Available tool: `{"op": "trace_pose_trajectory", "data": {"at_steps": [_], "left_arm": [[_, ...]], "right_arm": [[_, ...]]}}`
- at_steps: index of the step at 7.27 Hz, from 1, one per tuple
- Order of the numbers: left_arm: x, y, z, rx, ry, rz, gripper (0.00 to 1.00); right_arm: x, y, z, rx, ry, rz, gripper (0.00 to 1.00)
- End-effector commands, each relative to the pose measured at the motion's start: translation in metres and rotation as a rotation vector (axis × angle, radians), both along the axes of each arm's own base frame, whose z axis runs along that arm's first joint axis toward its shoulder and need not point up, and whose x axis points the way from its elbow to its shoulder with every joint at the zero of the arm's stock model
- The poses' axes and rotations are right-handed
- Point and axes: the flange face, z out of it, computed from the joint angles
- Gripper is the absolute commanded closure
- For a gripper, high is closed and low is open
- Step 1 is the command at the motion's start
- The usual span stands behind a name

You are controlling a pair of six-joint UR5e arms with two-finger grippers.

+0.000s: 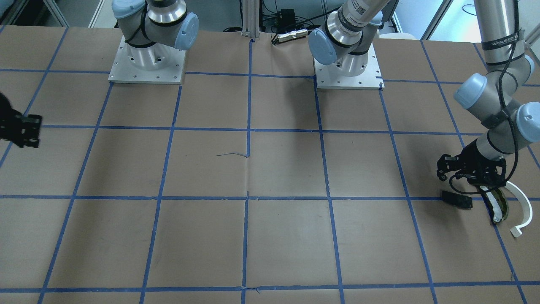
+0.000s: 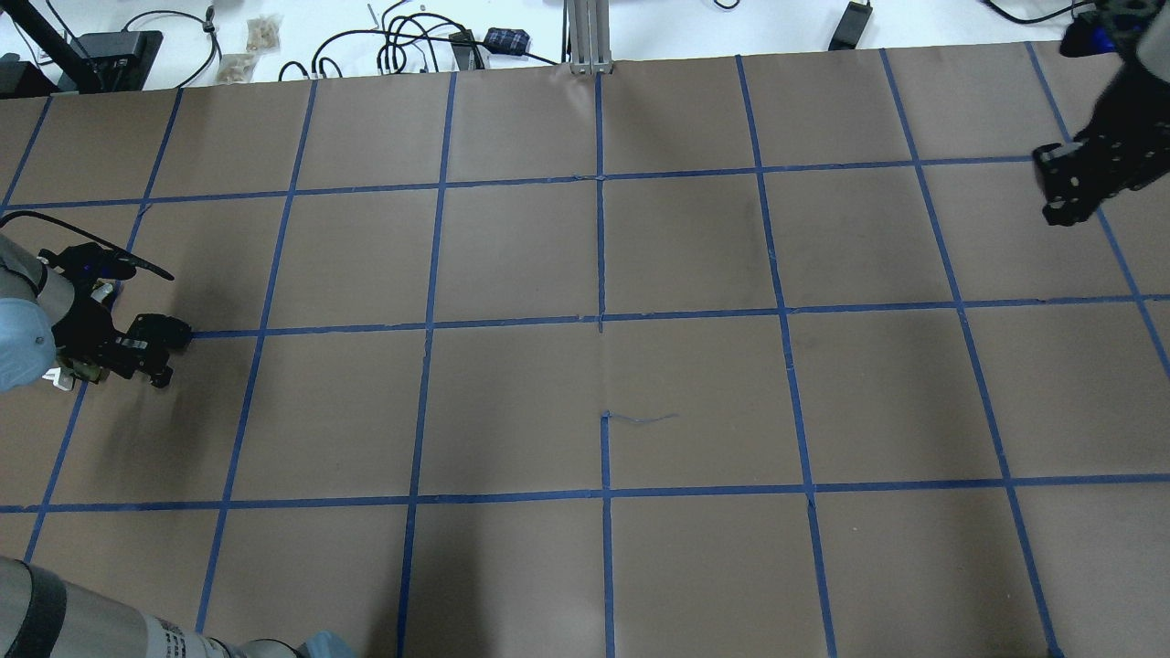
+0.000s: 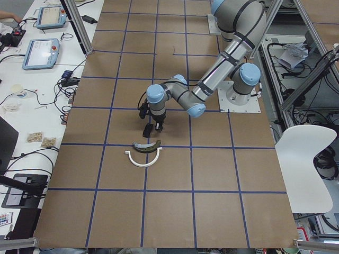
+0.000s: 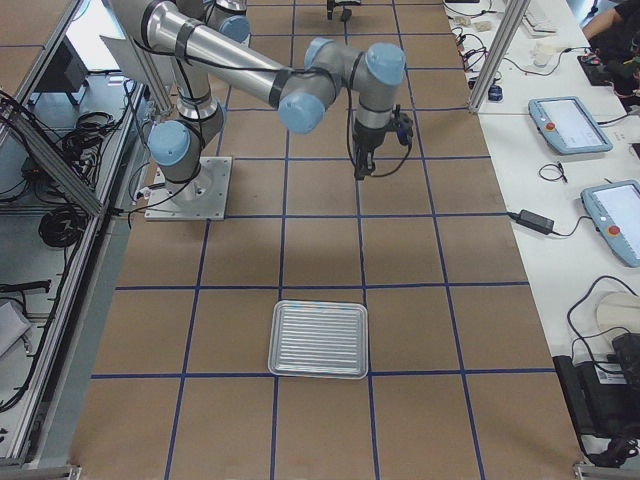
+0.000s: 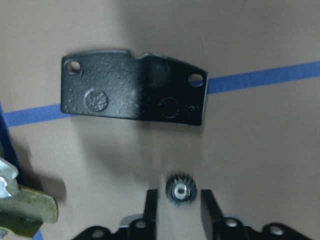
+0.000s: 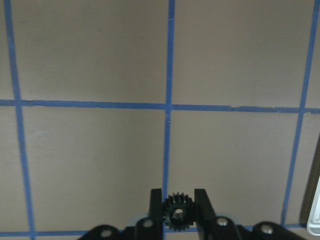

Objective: Place bearing gear from tray to pile

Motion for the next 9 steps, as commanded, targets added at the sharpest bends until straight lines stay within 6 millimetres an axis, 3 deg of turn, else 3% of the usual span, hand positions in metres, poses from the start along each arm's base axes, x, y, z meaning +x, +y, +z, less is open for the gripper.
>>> {"op": "trace_pose_trajectory", "data": {"at_steps": [1, 3, 4, 5, 6, 7, 8, 9], "left_arm": [[-0.029, -0.017, 0.041, -0.008, -0.015, -0.037, 0.27], [-0.100, -0.053, 0.111, 0.018, -0.001, 0.078, 0.25], [-0.142, -0.059, 0.138, 0.030, -0.001, 0.078, 0.24], [-0.172, -0.059, 0.162, 0.004, 0.009, 0.128, 0.23], [-0.207, -0.059, 0.173, -0.027, 0.053, 0.157, 0.20], [-0.234, -0.058, 0.169, -0.017, 0.060, 0.171, 0.20], [-0.261, -0.061, 0.158, 0.005, 0.058, 0.195, 0.20], [-0.300, -0.058, 0.158, 0.009, 0.054, 0.242, 0.16]], "right_arm": [[0.177, 0.021, -0.004, -0.031, 0.023, -0.139, 0.83], [0.303, 0.029, -0.058, -0.072, 0.028, -0.195, 0.83], [0.351, 0.026, -0.110, 0.005, -0.063, -0.196, 0.83], [0.377, 0.012, -0.158, 0.024, -0.138, -0.199, 0.83], [0.400, 0.012, -0.179, -0.017, -0.161, -0.150, 0.79], [0.422, 0.024, -0.209, 0.011, -0.138, -0.110, 0.78], [0.429, 0.017, -0.215, -0.053, -0.166, -0.084, 0.65], [0.429, 0.014, -0.219, -0.062, -0.169, 0.012, 0.44]]}}
